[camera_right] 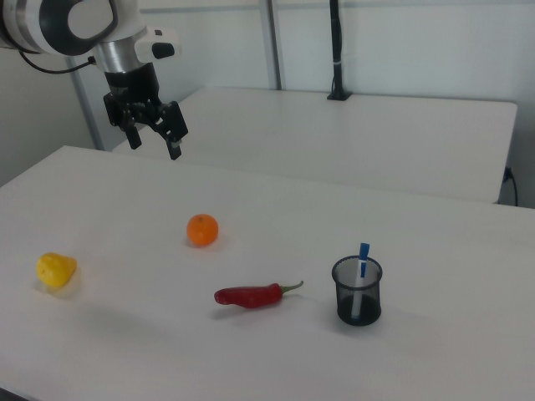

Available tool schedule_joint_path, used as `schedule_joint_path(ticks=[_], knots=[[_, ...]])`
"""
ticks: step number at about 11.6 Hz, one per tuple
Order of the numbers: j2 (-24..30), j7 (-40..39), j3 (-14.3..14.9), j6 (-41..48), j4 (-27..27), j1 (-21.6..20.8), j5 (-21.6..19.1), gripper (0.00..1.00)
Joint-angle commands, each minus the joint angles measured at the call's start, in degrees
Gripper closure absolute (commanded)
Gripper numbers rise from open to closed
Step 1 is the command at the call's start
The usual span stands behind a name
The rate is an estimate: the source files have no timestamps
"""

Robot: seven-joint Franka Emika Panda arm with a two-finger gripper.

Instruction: Place marker

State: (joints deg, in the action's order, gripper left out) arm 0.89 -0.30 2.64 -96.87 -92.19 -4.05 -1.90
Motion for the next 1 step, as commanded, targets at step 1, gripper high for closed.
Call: schedule_joint_path(ticks=[1], knots=[[1.1, -0.7, 1.2, -0.8, -0.9, -1.5, -0.3, 0.00]])
